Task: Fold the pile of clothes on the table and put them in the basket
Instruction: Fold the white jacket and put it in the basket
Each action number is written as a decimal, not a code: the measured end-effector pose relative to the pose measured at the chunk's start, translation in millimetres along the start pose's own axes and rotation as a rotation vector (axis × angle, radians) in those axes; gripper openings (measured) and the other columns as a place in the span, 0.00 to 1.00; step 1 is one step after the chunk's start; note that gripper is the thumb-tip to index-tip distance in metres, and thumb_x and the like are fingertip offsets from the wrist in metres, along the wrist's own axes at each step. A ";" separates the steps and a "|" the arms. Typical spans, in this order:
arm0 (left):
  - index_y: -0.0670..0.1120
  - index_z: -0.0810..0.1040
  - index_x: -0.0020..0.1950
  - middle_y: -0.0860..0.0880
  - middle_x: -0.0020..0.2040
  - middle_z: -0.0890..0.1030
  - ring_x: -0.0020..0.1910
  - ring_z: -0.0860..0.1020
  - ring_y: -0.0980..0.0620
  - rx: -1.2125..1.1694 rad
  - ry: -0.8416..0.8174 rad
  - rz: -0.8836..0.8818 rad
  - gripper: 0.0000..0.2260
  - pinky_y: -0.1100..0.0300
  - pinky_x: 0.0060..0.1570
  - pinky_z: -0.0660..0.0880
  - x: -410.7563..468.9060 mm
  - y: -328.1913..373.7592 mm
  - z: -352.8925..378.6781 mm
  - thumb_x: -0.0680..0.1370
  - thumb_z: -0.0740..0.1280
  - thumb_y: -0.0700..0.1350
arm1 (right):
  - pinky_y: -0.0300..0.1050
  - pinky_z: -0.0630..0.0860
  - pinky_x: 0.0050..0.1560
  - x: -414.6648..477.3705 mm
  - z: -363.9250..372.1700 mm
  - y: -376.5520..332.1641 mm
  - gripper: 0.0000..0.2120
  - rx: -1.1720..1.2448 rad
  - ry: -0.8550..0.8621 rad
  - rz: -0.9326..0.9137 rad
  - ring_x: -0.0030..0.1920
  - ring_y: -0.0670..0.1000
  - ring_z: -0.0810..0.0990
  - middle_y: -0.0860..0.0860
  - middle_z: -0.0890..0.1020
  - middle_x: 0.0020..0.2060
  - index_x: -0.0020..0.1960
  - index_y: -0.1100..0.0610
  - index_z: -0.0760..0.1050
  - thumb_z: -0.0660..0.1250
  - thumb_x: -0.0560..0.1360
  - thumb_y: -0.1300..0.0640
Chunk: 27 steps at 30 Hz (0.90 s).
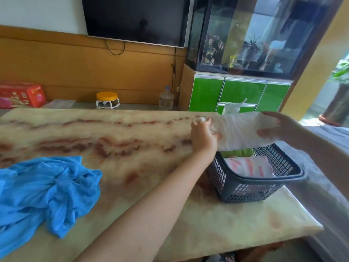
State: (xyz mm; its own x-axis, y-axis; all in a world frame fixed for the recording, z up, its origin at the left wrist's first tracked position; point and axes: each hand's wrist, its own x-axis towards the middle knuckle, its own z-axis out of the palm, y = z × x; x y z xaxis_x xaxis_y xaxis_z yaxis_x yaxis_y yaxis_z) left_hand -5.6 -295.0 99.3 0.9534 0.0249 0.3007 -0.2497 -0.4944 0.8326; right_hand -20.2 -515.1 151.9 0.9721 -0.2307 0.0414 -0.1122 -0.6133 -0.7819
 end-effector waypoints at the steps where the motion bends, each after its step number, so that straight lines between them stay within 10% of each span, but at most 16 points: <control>1: 0.45 0.70 0.70 0.44 0.64 0.71 0.64 0.68 0.47 0.031 -0.011 0.005 0.25 0.62 0.62 0.62 7.4 0.2 17.4 0.73 0.71 0.41 | 0.50 0.76 0.52 9.8 -4.9 11.4 0.37 0.011 0.002 0.019 0.51 0.61 0.77 0.57 0.78 0.52 0.71 0.52 0.67 0.73 0.66 0.70; 14: 0.40 0.66 0.69 0.41 0.68 0.63 0.57 0.64 0.57 0.915 -0.310 0.184 0.17 0.70 0.57 0.61 21.2 -12.5 124.4 0.81 0.53 0.37 | 0.51 0.66 0.67 71.8 23.8 108.4 0.30 -0.642 -0.115 -0.067 0.67 0.60 0.66 0.59 0.63 0.70 0.70 0.57 0.68 0.73 0.70 0.58; 18: 0.42 0.67 0.71 0.44 0.71 0.63 0.69 0.60 0.43 1.245 -0.377 0.157 0.18 0.52 0.70 0.53 28.8 -13.3 115.8 0.81 0.55 0.43 | 0.51 0.54 0.69 60.7 17.7 98.0 0.31 -1.258 -0.133 -0.176 0.68 0.56 0.55 0.52 0.57 0.70 0.69 0.45 0.66 0.70 0.69 0.41; 27: 0.47 0.64 0.73 0.46 0.71 0.68 0.73 0.60 0.42 1.419 -0.653 0.131 0.21 0.33 0.70 0.41 51.0 -15.5 124.3 0.80 0.55 0.48 | 0.59 0.28 0.68 71.2 27.0 100.1 0.33 -1.621 -0.336 -0.205 0.75 0.56 0.47 0.38 0.65 0.70 0.72 0.43 0.63 0.59 0.70 0.30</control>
State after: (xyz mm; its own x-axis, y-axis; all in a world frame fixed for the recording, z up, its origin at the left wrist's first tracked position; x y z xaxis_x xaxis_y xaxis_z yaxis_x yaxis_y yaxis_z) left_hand 67.9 -394.0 43.9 0.9381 -0.2625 -0.2258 -0.3346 -0.8549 -0.3965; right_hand 43.3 -572.5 59.8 0.9707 -0.0230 -0.2393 0.1398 -0.7557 0.6398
